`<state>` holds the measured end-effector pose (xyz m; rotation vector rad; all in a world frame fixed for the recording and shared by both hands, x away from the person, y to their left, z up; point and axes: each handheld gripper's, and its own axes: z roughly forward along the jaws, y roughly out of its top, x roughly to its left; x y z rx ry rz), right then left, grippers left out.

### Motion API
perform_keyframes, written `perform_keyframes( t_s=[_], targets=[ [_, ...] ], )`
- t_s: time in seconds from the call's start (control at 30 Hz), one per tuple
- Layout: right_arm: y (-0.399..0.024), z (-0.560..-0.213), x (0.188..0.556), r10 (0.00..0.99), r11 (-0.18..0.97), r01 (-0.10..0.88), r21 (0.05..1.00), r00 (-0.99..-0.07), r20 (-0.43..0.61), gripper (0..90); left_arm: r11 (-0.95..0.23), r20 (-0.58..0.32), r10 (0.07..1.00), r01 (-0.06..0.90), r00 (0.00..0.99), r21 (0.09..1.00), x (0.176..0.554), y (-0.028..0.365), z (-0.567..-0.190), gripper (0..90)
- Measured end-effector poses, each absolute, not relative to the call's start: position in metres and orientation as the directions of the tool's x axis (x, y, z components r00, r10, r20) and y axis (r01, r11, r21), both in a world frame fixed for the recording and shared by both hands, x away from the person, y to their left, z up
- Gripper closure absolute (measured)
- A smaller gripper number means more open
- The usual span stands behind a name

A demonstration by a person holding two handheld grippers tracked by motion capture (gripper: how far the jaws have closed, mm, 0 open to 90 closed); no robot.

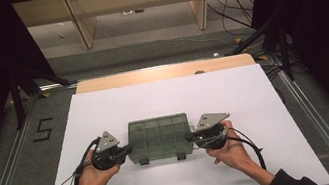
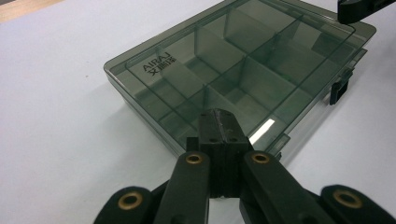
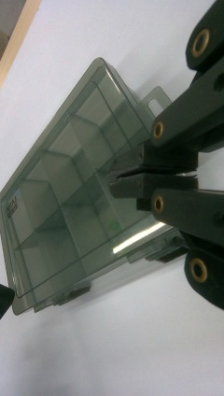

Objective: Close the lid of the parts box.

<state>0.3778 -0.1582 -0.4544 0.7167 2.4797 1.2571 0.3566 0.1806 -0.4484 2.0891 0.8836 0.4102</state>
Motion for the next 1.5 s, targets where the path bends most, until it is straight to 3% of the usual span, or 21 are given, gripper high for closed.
perform_keyframes(
  t_s=[0.37,0.43,0.53,0.6,0.73,0.77,0.8,0.83,1.0,1.03,1.07,1.1,1.17,1.2,1.27,1.3,1.5],
  targets=[
    [-0.157,-0.456,0.379,0.536,0.504,0.295,0.812,-0.844,-0.026,88.6,-0.434,-0.017,0.706,0.452,0.708,0.779,0.356,0.179,-0.45,90.0],
    [-0.158,-0.456,0.379,0.533,0.514,0.305,0.802,-0.846,-0.02,88.6,-0.451,0.038,0.715,0.419,0.698,0.788,0.358,0.179,-0.451,89.9],
    [-0.158,-0.458,0.379,0.536,0.514,0.299,0.804,-0.844,-0.029,88.5,-0.441,-0.01,0.706,0.452,0.708,0.775,0.356,0.178,-0.452,90.0],
    [-0.157,-0.458,0.379,0.534,0.513,0.302,0.803,-0.845,-0.023,88.5,-0.479,0.029,0.692,0.428,0.721,0.767,0.358,0.18,-0.451,90.0],
    [-0.157,-0.459,0.379,0.532,0.516,0.3,0.802,-0.847,-0.026,88.5,-0.473,0.01,0.695,0.448,0.719,0.759,0.357,0.18,-0.452,90.0],
    [-0.157,-0.459,0.379,0.532,0.519,0.3,0.801,-0.846,-0.027,88.5,-0.456,0.046,0.717,0.417,0.695,0.786,0.36,0.179,-0.453,90.0],
    [-0.157,-0.459,0.38,0.529,0.521,0.3,0.799,-0.848,-0.027,88.5,-0.595,0.238,0.658,0.299,0.715,0.746,0.369,0.187,-0.447,90.0],
    [-0.157,-0.459,0.38,0.528,0.521,0.299,0.799,-0.849,-0.026,88.5,-0.639,0.262,0.572,0.222,0.777,0.737,0.376,0.188,-0.447,90.0],
    [-0.158,-0.46,0.38,0.523,0.517,0.296,0.803,-0.852,-0.023,88.5,-0.645,0.266,0.558,0.21,0.786,0.735,0.378,0.187,-0.446,90.0],
    [-0.158,-0.46,0.38,0.522,0.518,0.296,0.803,-0.853,-0.022,88.5,-0.596,0.263,0.676,0.3,0.688,0.745,0.37,0.187,-0.447,90.0],
    [-0.158,-0.46,0.38,0.521,0.518,0.294,0.804,-0.853,-0.024,88.5,-0.642,0.29,0.593,0.223,0.751,0.733,0.376,0.188,-0.446,90.0],
    [-0.158,-0.46,0.38,0.521,0.518,0.293,0.804,-0.853,-0.025,88.4,-0.593,0.255,0.674,0.301,0.693,0.747,0.37,0.186,-0.447,90.0],
    [-0.158,-0.46,0.38,0.52,0.519,0.291,0.804,-0.854,-0.027,87.7,-0.59,0.249,0.672,0.301,0.697,0.749,0.37,0.185,-0.447,89.9],
    [-0.159,-0.46,0.38,0.523,0.518,0.293,0.804,-0.852,-0.026,87.0,-0.65,0.303,0.583,0.209,0.754,0.731,0.377,0.188,-0.445,89.9],
    [-0.159,-0.46,0.38,0.527,0.512,0.292,0.808,-0.85,-0.026,85.6,-0.632,0.276,0.602,0.236,0.75,0.738,0.375,0.186,-0.446,89.9],
    [-0.159,-0.459,0.38,0.531,0.514,0.305,0.802,-0.847,-0.019,84.9,-0.591,0.251,0.67,0.298,0.699,0.75,0.369,0.185,-0.448,89.8],
    [-0.16,-0.459,0.38,0.544,0.506,0.312,0.804,-0.839,-0.017,80.5,-0.585,0.224,0.655,0.297,0.721,0.755,0.368,0.183,-0.447,87.3]
  ],
)
